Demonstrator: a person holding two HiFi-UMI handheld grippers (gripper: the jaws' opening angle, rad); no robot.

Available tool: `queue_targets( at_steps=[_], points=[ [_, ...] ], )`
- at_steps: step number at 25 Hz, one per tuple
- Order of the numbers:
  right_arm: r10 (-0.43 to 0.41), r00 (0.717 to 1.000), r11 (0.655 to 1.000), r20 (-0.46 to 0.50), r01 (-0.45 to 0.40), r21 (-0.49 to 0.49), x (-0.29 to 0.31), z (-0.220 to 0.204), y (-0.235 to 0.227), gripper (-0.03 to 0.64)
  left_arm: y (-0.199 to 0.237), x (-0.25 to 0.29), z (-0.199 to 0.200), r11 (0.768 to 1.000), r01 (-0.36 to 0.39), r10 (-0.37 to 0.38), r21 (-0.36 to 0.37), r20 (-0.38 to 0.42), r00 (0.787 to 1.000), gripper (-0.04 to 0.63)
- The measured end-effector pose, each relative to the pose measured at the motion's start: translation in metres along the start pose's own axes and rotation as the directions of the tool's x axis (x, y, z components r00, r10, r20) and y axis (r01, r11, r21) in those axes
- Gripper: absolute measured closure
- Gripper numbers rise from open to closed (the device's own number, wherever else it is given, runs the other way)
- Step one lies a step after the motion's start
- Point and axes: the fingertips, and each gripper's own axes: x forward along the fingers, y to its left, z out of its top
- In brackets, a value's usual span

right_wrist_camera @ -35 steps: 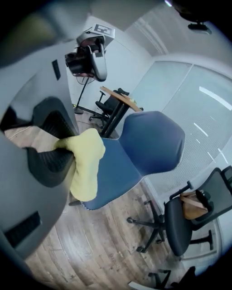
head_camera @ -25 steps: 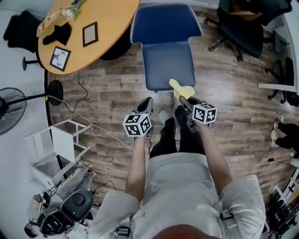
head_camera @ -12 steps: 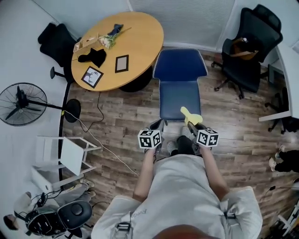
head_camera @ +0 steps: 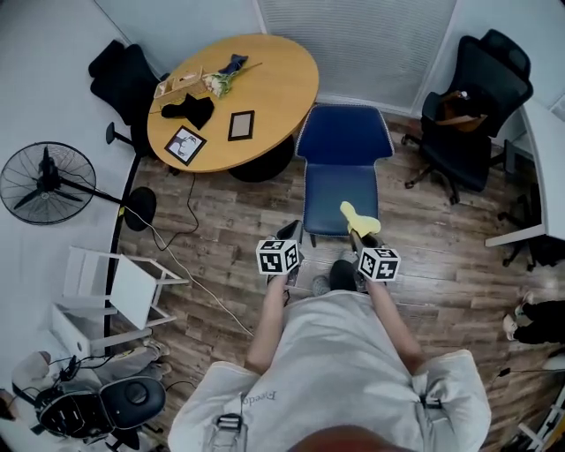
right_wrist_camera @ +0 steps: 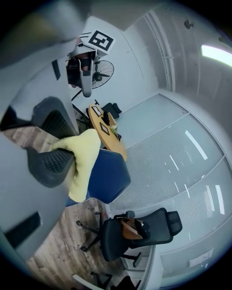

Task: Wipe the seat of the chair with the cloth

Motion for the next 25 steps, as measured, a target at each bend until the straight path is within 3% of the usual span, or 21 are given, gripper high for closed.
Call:
queue_targets(
  at_steps=[6,12,25],
  points=[
    [-0.011,1.000,1.000,-0.002,0.011,-0.004,-0.010,-0.002,-0.002,0.552,-0.005,0.002,0.005,1.000,0.013,-0.013,0.021,0.008,1.000,0.569],
    [-0.072,0.997,0.989,-0.040,0.066,-0.135,-0.016,-0.002,-0.009,0.552,-0.020,0.006,0.005,0.997,0.042,-0.042,0.064,0.000,0.999,0.569],
    [-0.086,0.995,0.992,-0.049,0.081,-0.100,-0.023,-0.011,-0.020,0.552,-0.025,0.007,0.011,0.996,0.024,-0.025,0.080,0.015,1.000,0.568]
  ],
)
